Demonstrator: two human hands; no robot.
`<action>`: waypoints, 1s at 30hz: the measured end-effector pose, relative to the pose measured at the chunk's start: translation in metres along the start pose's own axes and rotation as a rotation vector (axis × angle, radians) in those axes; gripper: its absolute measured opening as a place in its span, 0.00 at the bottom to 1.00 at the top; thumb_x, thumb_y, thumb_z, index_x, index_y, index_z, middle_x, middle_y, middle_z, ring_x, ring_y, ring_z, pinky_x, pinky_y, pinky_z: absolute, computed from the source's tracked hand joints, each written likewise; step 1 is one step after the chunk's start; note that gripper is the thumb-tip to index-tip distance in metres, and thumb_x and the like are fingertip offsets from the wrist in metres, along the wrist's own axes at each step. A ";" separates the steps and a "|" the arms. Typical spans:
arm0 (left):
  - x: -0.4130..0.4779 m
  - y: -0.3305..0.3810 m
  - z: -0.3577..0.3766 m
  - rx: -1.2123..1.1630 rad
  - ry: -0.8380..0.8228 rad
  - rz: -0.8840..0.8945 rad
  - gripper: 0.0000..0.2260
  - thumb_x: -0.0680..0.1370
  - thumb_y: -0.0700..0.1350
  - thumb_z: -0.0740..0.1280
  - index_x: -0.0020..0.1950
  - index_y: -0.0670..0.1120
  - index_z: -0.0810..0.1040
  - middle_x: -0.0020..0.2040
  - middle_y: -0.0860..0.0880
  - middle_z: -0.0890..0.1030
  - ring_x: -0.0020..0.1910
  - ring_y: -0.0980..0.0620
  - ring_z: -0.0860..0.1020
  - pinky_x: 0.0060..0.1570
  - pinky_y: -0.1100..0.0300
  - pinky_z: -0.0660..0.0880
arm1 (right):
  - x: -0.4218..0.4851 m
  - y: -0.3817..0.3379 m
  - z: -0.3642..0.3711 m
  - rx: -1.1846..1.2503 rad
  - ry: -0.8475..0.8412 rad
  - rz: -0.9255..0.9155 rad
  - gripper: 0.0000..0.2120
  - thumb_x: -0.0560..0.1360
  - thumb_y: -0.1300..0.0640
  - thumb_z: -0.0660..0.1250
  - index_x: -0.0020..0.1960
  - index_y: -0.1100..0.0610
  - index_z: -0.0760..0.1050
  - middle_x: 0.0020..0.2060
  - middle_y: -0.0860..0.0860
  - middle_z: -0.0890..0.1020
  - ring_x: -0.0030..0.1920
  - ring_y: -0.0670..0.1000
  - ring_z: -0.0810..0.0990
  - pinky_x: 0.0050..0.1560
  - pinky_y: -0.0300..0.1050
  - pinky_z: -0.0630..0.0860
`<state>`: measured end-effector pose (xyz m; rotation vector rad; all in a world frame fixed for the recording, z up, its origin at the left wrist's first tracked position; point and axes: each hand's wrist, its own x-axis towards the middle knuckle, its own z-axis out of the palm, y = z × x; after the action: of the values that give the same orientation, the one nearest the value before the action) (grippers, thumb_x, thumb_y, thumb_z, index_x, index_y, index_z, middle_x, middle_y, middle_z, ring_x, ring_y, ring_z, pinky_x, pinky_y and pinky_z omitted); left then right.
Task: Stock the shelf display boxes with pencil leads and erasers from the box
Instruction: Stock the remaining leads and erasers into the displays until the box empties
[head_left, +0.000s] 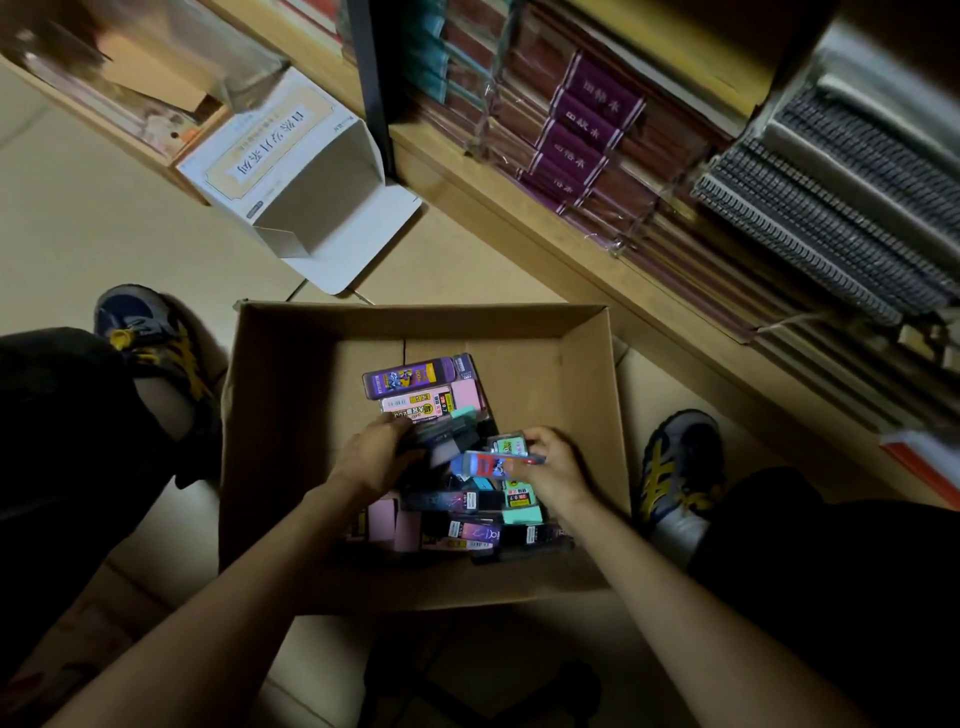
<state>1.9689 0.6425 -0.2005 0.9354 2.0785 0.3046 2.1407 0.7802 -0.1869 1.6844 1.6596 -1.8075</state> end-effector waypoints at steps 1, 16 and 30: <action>-0.003 0.001 -0.002 -0.109 0.036 -0.006 0.09 0.78 0.45 0.66 0.55 0.43 0.74 0.55 0.42 0.78 0.52 0.44 0.77 0.48 0.56 0.72 | 0.000 -0.004 -0.004 0.018 0.024 -0.023 0.16 0.72 0.71 0.67 0.58 0.62 0.70 0.54 0.61 0.79 0.48 0.54 0.79 0.42 0.41 0.76; -0.041 0.097 -0.036 -1.483 -0.121 -0.077 0.09 0.80 0.42 0.59 0.59 0.44 0.72 0.45 0.44 0.83 0.40 0.47 0.81 0.38 0.55 0.79 | -0.055 -0.107 -0.025 0.586 0.039 -0.254 0.05 0.76 0.66 0.64 0.49 0.58 0.74 0.41 0.51 0.81 0.39 0.45 0.81 0.37 0.38 0.78; -0.093 0.172 -0.119 -1.341 -0.070 0.348 0.15 0.75 0.47 0.67 0.59 0.44 0.73 0.50 0.45 0.84 0.48 0.47 0.83 0.37 0.58 0.80 | -0.147 -0.175 -0.074 0.070 0.157 -0.665 0.07 0.80 0.54 0.60 0.44 0.51 0.73 0.36 0.46 0.78 0.33 0.41 0.77 0.34 0.32 0.71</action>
<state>2.0031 0.7083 0.0158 0.4001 1.1520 1.5527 2.1087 0.8237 0.0473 1.4239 2.4705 -2.0421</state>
